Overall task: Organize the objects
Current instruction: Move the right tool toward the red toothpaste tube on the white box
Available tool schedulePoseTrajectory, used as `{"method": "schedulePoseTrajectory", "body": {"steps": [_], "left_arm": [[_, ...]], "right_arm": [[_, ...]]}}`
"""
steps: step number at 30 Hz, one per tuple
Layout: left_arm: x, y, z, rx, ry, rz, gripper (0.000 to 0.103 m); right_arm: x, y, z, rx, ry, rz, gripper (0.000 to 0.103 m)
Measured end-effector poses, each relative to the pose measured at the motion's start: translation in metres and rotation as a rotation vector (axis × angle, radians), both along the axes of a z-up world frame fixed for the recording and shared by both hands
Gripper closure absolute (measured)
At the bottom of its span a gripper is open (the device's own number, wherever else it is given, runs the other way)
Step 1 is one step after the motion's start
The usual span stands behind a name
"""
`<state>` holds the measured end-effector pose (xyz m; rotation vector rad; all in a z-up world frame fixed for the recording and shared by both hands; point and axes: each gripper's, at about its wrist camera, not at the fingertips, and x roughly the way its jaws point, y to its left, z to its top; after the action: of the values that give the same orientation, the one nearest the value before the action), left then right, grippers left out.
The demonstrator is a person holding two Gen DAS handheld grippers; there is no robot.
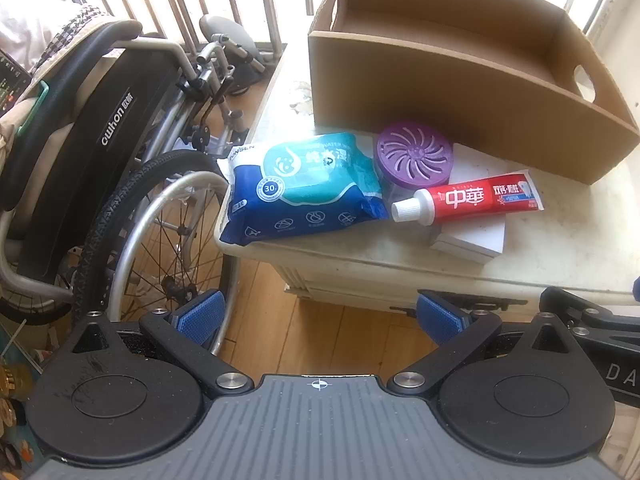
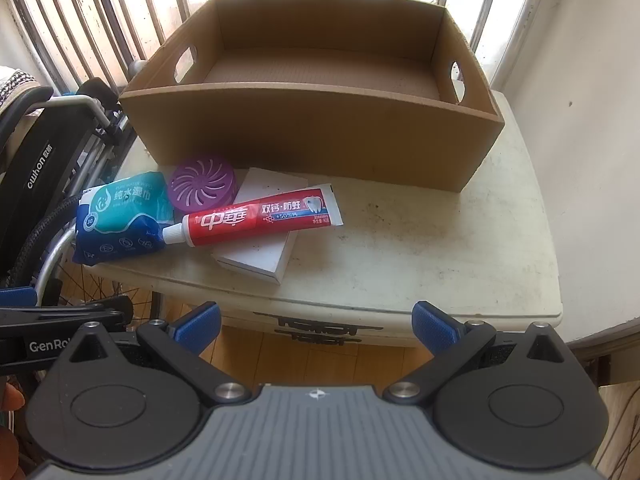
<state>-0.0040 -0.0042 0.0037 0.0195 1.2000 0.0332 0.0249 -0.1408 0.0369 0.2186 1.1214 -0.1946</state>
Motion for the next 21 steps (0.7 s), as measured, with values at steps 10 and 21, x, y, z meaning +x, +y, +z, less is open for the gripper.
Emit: {"method": "schedulePoseTrajectory", "body": {"steps": [10, 21], "left_arm": [[0.0005, 0.0, -0.0025, 0.008, 0.008, 0.007, 0.001], [-0.0003, -0.0003, -0.0032, 0.011, 0.011, 0.015, 0.001]], "right_arm": [[0.0002, -0.0014, -0.001, 0.001, 0.005, 0.003, 0.0], [0.0001, -0.0026, -0.0013, -0.003, 0.006, 0.01, 0.0]]}}
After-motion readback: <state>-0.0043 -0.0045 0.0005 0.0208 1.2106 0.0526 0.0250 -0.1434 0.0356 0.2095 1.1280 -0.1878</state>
